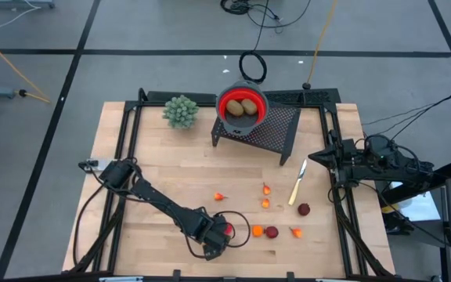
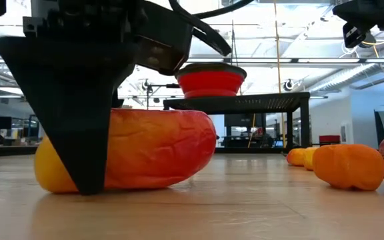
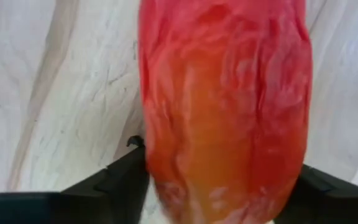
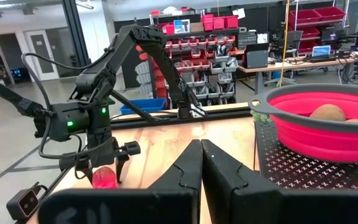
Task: Pick & Place Fruit
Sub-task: Put the mango into the red strainer bowl
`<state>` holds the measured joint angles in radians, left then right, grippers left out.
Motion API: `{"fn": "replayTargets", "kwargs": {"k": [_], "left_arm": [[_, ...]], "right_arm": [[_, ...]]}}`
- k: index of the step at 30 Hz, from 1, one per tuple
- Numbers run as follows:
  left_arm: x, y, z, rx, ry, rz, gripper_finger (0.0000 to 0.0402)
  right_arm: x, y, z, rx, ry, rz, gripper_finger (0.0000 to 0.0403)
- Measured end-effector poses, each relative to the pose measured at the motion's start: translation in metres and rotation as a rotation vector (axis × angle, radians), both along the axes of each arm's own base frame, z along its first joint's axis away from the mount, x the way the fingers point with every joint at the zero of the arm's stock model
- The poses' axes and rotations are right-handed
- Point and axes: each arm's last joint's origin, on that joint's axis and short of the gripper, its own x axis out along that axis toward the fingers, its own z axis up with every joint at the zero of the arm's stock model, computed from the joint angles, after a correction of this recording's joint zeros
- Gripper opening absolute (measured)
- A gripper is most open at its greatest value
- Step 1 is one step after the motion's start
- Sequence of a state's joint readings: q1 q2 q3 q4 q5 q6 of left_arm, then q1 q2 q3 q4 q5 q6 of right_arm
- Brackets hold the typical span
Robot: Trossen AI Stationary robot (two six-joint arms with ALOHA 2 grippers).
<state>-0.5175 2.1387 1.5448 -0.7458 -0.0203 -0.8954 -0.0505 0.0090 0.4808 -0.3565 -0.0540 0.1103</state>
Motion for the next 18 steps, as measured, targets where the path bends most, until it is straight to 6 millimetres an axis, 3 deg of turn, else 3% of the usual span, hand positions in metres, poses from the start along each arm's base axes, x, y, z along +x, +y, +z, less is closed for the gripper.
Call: {"fn": "replayTargets", "kwargs": {"k": [6, 11, 18], "left_arm": [[0.0, 0.001, 0.002, -0.003, -0.005, 0.003, 0.0185], [-0.002, 0.002, 0.011, -0.004, -0.016, -0.053, 0.0185], [-0.005, 0.006, 0.049, -0.006, -0.138, -0.122, 0.0206]], "right_arm": [[0.0, 0.0, 0.0, 0.001, 0.0, 0.0, 0.0], [0.0, 0.0, 0.0, 0.001, 0.0, 0.0, 0.0], [0.0, 0.0, 0.0, 0.001, 0.0, 0.0, 0.0]]}}
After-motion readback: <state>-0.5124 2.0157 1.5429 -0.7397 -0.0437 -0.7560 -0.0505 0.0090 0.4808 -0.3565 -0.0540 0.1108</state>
